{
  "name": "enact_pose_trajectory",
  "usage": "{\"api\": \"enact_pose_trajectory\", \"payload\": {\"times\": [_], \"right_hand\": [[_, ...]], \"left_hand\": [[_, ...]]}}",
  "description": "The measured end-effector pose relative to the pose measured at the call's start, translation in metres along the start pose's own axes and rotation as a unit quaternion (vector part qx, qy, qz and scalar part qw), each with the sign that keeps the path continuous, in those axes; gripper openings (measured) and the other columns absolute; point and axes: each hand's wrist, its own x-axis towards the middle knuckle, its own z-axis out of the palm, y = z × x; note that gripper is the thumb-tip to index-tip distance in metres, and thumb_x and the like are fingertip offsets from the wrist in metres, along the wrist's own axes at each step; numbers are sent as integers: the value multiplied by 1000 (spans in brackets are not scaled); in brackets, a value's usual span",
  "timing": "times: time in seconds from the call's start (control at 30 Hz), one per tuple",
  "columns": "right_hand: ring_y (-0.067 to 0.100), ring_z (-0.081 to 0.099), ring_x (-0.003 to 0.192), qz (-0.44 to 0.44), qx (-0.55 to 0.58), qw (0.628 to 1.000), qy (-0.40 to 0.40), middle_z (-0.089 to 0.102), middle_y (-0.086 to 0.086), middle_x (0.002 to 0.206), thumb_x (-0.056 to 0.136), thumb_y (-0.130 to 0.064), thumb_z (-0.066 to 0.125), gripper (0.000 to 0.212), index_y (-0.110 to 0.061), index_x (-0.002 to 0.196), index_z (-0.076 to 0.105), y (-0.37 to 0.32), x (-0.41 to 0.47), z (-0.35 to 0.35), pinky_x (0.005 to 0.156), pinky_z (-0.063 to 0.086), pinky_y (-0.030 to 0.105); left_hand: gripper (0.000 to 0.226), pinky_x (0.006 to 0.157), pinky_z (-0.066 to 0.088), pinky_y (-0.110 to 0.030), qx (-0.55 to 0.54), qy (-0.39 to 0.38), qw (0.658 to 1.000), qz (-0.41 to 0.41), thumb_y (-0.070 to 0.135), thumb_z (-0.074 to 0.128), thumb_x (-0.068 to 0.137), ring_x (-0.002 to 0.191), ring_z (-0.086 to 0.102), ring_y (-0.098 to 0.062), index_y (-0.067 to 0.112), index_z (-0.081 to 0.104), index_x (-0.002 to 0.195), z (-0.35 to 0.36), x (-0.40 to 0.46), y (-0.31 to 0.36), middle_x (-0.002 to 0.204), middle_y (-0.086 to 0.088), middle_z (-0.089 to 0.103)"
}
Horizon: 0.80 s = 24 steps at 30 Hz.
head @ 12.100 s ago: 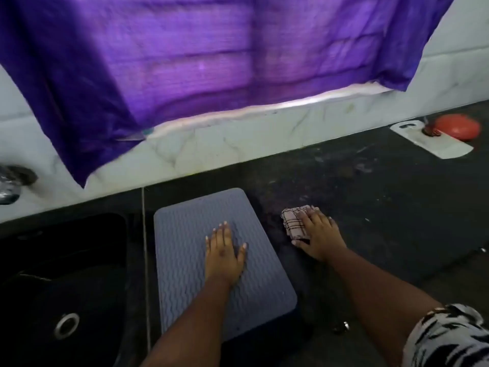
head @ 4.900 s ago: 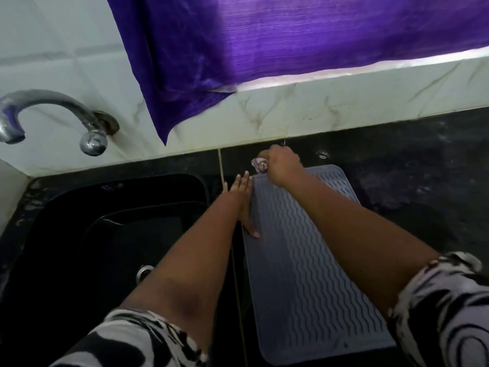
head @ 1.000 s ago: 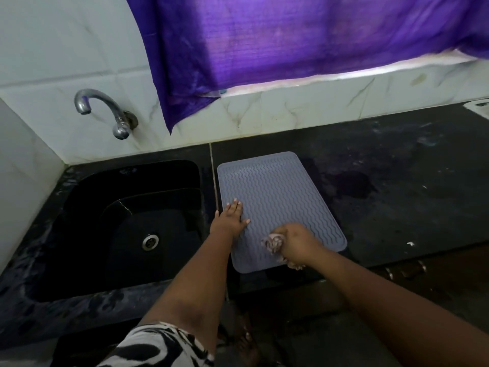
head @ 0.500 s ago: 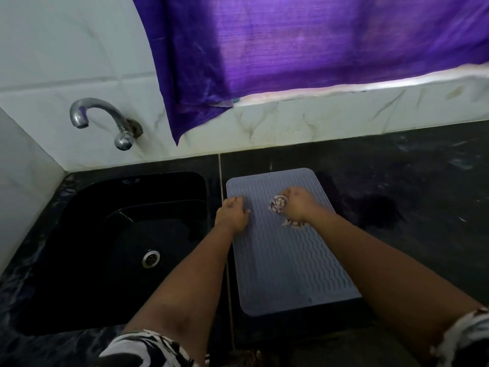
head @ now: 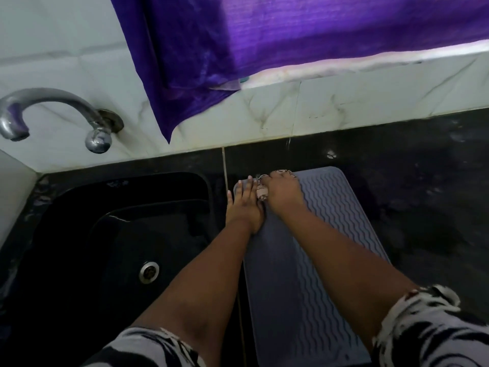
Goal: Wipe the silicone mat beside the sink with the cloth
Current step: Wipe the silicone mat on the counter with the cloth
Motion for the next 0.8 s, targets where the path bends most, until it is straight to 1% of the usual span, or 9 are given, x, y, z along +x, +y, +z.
{"api": "enact_pose_trajectory", "payload": {"times": [0.13,0.23,0.37,0.4,0.47,0.53,0.6,0.7,0.8], "right_hand": [[24,50,113,-19,52,997,-45,59,4,119,89,-31,56,24,-26,111,64,9,-51,-5,97,42,38],[23,48,111,-60,44,990,-120,56,0,120,87,-32,59,30,-27,116,63,12,-123,-15,90,43,35],[17,60,93,2,92,962,-257,64,2,104,84,-28,67,19,-20,102,66,13,-121,-41,77,51,29],[15,60,89,28,142,956,-255,63,1,98,84,-26,68,15,-21,97,63,13,-105,-51,73,51,29],[17,62,87,53,180,969,-161,64,2,94,85,-22,67,10,-24,92,60,16,-58,-62,74,52,31],[26,60,100,34,124,987,-93,63,10,108,88,-18,62,17,-20,104,64,13,-19,-55,85,52,39],[32,50,116,-2,42,996,-83,54,10,127,91,-21,56,34,-22,125,58,8,-6,-31,97,46,42],[30,43,124,-25,-20,998,-54,51,7,136,92,-30,53,42,-24,134,50,4,-36,0,107,38,42],[27,44,119,-61,29,997,-28,53,1,135,86,-31,62,46,-28,131,52,12,-104,11,100,39,38]], "left_hand": [[59,117,-12,-43,16,-2,1000,-3,37,20,104,150,-12,-19,23,-4,156,-1,1,2,163,7,-12],[57,118,-12,-42,13,21,1000,-7,35,18,104,150,-7,-19,22,0,156,-1,-4,4,163,6,-6],[57,117,-13,-43,20,9,1000,-10,35,17,104,150,-8,-20,22,-2,156,-3,-3,5,163,5,-8],[57,117,-13,-43,23,5,1000,-10,35,17,104,150,-9,-19,22,-3,155,-4,-4,5,163,5,-9],[57,117,-14,-44,38,-4,999,-13,35,15,104,150,-11,-20,22,-5,155,-5,-4,5,163,5,-12],[57,116,-14,-45,54,-16,998,-13,37,13,104,149,-13,-20,21,-7,155,-7,-2,5,162,5,-14],[61,116,-15,-46,68,-32,997,-11,41,15,103,149,-15,-20,21,-10,155,-7,-2,5,162,5,-17],[72,116,-16,-48,87,-47,995,-8,47,27,100,148,-18,-21,21,-15,153,-7,-1,3,160,5,-22],[60,117,-15,-46,57,-27,998,-8,40,17,104,149,-14,-19,21,-10,154,-6,-1,4,162,4,-16]]}}
